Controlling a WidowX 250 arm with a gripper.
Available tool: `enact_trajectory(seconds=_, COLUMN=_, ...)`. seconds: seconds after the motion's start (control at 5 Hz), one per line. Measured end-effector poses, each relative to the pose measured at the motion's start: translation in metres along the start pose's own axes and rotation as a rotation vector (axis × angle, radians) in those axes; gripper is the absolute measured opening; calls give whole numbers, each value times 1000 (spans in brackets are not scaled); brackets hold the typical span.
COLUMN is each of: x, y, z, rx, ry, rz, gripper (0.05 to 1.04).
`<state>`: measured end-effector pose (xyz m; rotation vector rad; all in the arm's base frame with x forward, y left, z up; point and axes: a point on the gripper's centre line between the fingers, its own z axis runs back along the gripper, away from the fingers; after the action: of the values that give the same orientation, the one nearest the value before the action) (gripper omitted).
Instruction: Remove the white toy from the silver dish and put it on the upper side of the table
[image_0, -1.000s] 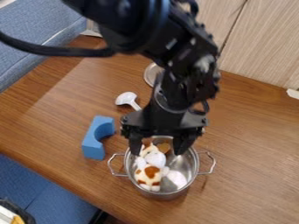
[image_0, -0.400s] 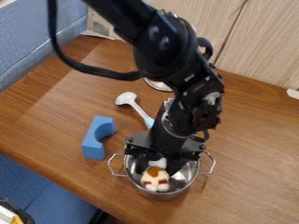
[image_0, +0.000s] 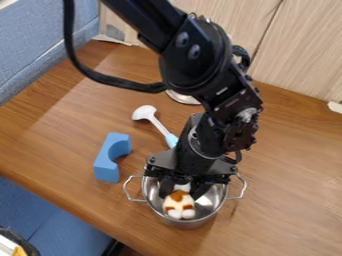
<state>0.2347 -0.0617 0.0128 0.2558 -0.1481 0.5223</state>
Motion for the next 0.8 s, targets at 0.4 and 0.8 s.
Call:
enact_trajectory(seconds=0.4, x=26, y=6, z=55, rx=-115, ry=-57, rz=107, gripper=506)
enact_trajectory(seconds=0.8, x=84, y=-25, z=88, rx=-226, ry=-74, rz=201, gripper=506)
